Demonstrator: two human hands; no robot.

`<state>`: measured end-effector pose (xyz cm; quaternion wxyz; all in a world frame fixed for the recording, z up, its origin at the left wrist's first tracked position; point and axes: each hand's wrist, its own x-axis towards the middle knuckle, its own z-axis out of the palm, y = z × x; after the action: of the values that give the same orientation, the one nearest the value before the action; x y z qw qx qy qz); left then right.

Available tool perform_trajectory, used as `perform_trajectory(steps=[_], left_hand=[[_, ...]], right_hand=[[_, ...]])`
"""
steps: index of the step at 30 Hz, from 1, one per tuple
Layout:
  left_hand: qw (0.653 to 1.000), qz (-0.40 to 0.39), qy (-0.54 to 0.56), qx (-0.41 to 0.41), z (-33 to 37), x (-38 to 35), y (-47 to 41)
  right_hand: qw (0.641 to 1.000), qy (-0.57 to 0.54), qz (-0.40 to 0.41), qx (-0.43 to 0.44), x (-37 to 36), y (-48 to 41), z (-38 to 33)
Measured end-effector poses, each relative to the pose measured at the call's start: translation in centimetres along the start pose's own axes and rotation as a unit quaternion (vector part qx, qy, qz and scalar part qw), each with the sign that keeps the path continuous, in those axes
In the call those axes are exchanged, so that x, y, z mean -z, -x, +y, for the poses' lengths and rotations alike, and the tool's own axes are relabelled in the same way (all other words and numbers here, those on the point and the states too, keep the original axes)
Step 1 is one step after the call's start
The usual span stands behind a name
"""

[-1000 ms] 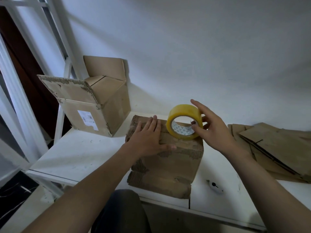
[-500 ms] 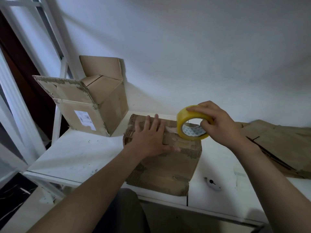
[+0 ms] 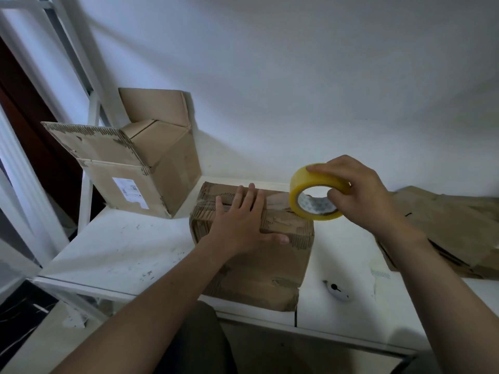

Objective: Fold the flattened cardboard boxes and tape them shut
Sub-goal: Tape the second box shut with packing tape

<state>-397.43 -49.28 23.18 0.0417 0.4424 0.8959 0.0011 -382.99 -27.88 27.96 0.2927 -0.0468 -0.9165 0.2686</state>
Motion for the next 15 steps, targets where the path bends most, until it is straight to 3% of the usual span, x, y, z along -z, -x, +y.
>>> perform_trajectory(steps=[10,15], left_hand=[[1.000,-0.002,-0.021,0.009,0.1,-0.2,-0.1],[1.000,-0.001,-0.017,0.014,0.2,-0.1,-0.1]], right_hand=[[0.989,0.137,-0.058,0.018,2.3,2.1,1.9],[0.991,0.120,-0.066,0.003,1.0,4.1,4.2]])
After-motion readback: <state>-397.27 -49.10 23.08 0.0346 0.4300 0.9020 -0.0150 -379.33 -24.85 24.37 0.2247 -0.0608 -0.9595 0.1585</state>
